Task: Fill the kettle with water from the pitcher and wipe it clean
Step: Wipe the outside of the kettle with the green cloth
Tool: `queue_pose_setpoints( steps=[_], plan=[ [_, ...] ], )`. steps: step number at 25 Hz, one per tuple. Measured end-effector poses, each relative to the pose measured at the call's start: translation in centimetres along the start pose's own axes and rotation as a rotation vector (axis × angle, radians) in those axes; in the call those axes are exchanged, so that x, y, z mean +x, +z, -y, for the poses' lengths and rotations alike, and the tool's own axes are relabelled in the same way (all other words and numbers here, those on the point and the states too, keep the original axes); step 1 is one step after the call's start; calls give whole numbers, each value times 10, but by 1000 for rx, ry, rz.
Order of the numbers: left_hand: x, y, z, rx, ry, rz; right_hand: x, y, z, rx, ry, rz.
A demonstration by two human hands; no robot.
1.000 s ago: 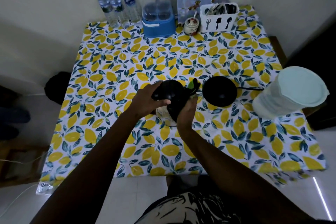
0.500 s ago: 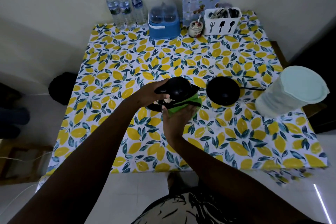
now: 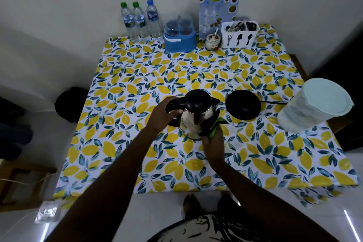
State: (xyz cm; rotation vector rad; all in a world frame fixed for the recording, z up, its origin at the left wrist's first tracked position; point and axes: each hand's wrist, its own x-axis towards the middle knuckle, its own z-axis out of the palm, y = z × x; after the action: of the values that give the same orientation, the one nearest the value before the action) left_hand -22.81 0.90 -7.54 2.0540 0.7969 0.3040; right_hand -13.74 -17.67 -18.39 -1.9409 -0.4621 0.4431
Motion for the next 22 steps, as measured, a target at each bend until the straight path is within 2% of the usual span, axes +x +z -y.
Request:
queue_pose_setpoints(
  steps=[5,10,15,18,22],
  plan=[
    [0,14,8,-85,-41,-138,8,-21,-2,-16,-80,-15],
    [18,9,-10,-158,43,-291,23,-50,3,-65,-87,10],
    [54,19,-10,-167,21,-309,57,-59,-13,-320,-98,30],
    [64,32,4,-120,-2,-318,70,-57,-26,-464,-115,124],
    [69,35,-1,-104,51,-314,77,-55,-39,-647,-133,252]
  ],
)
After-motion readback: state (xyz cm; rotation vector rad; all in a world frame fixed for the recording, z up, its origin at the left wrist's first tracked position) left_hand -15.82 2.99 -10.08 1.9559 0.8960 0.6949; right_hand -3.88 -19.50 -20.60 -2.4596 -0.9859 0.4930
